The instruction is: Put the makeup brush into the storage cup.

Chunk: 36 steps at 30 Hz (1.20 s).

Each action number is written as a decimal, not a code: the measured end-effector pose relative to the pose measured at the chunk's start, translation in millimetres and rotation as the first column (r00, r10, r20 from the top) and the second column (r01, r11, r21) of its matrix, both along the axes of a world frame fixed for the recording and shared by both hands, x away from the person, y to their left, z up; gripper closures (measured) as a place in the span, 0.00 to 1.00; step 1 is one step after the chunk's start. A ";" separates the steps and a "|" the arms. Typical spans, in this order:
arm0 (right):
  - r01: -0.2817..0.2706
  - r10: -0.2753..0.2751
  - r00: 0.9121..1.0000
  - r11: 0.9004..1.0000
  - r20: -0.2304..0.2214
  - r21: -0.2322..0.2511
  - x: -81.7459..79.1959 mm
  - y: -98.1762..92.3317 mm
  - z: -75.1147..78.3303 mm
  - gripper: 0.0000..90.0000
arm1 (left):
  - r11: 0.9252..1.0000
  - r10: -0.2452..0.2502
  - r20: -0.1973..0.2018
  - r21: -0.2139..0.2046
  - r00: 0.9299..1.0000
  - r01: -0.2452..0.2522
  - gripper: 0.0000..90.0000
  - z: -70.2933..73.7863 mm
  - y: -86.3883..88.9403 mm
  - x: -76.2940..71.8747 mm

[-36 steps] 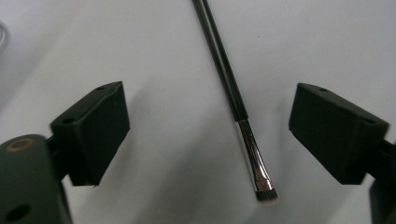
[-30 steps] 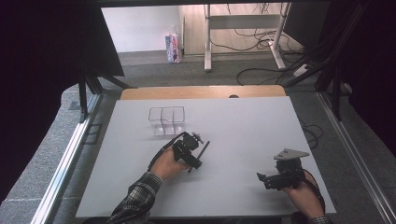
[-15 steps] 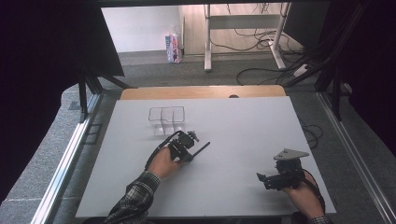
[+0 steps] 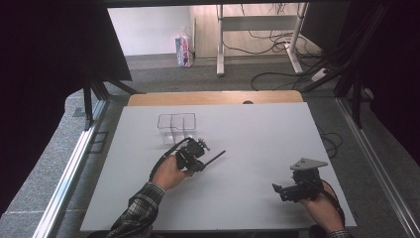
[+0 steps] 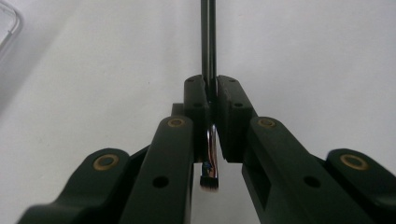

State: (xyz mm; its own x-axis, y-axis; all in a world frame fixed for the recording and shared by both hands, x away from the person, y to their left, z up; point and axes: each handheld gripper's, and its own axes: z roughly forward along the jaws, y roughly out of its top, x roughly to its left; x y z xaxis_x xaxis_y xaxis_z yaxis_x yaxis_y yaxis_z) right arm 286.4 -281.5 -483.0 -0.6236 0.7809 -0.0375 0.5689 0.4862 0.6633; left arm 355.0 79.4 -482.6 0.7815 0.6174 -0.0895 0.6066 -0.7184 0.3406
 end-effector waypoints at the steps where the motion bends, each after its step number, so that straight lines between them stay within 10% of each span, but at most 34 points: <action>1: -0.001 0.001 1.000 1.000 0.001 0.000 0.0 -0.1 0.0 0.00 | 1.000 -0.005 0.003 -0.005 1.000 0.005 0.93 1.6 1.3 -1.3; 22: -0.006 0.006 1.000 1.000 0.010 0.017 0.2 0.0 0.9 0.00 | 0.991 -0.022 0.089 -0.128 0.996 0.033 0.93 15.5 32.5 -40.8; 36: 0.017 -0.018 1.000 0.996 0.010 0.091 0.6 2.3 1.9 0.00 | 0.988 -0.068 0.110 -0.128 0.992 0.082 0.93 13.8 45.5 -69.8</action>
